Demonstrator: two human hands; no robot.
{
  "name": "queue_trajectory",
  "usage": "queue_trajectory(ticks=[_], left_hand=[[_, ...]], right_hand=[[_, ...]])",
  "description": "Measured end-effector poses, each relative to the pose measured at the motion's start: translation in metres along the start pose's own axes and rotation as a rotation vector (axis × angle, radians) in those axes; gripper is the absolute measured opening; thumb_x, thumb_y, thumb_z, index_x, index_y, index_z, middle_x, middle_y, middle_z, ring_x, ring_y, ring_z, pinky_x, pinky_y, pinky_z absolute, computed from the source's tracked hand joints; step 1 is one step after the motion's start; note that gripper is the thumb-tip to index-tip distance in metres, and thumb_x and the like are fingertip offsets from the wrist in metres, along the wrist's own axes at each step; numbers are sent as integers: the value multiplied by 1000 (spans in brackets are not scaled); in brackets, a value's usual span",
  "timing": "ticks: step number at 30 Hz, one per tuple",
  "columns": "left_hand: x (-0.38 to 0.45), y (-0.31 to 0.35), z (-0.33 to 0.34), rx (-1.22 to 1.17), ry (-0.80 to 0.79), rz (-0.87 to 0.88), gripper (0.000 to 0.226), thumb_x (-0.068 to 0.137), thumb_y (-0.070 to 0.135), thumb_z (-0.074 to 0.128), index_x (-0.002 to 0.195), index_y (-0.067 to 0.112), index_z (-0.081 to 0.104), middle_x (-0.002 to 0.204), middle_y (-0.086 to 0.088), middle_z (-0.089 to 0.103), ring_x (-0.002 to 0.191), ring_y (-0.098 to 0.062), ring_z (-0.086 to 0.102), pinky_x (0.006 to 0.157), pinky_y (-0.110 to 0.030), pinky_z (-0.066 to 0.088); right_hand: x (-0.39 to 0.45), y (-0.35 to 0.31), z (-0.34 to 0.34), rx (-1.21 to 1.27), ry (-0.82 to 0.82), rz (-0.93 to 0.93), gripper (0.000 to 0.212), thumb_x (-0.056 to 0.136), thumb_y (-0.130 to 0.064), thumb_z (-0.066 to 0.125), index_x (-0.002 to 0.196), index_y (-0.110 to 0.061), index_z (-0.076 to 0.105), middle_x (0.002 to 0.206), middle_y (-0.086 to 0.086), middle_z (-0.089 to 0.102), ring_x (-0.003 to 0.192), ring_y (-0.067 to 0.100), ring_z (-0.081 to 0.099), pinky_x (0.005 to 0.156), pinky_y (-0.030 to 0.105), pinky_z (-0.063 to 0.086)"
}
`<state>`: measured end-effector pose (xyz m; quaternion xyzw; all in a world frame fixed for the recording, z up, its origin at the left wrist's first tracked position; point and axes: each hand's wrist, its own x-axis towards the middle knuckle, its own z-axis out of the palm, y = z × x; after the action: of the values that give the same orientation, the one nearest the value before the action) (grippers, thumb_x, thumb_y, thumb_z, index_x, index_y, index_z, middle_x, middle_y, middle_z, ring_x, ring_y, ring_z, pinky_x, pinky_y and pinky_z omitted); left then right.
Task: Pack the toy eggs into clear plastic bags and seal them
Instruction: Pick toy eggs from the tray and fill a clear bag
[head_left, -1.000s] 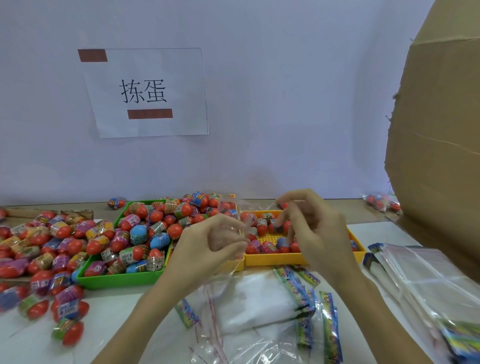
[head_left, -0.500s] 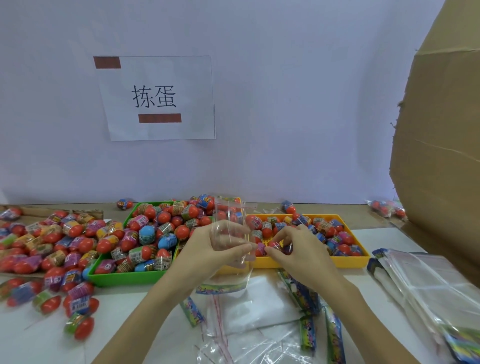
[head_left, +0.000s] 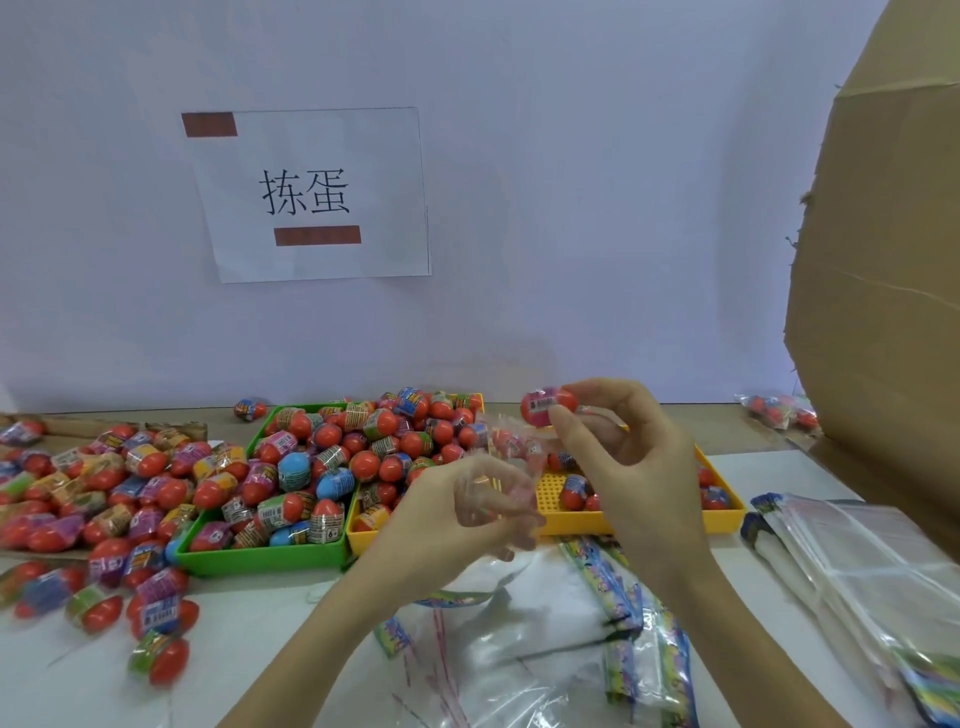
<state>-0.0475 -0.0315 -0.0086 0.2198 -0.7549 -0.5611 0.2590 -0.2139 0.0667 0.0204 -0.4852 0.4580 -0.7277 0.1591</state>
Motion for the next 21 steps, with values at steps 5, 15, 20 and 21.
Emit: queue_trajectory(ticks=[5, 15, 20, 21], left_hand=[[-1, -3, 10, 137, 24, 69, 41, 90, 27, 81, 126, 26, 63, 95, 0, 82, 86, -18, 80, 80, -37, 65], [1, -4, 8, 88, 61, 88, 50, 88, 33, 81, 132, 26, 57, 97, -1, 82, 87, -21, 81, 76, -35, 65], [2, -5, 7, 80, 80, 90, 48, 94, 21, 81, 134, 22, 56, 100, -3, 81, 87, -24, 81, 80, -48, 66], [3, -5, 7, 77, 86, 94, 47, 94, 19, 81, 134, 21, 56, 101, -4, 81, 87, -25, 80, 80, -51, 66]], right_hand=[[-9, 0, 6, -335, -1, -153, 18, 89, -41, 81, 103, -32, 74, 92, -13, 69, 70, 11, 59, 64, 19, 46], [-10, 10, 7, -515, -103, -277, 24, 91, -29, 83, 112, -26, 72, 93, -21, 67, 61, 12, 62, 60, 11, 41], [-9, 15, 7, -632, -134, -412, 22, 94, -32, 79, 111, -19, 75, 116, -8, 65, 66, 6, 61, 67, 6, 40], [-9, 16, 6, -664, -127, -446, 23, 94, -31, 78, 112, -17, 76, 120, -4, 63, 68, 5, 60, 68, 6, 41]])
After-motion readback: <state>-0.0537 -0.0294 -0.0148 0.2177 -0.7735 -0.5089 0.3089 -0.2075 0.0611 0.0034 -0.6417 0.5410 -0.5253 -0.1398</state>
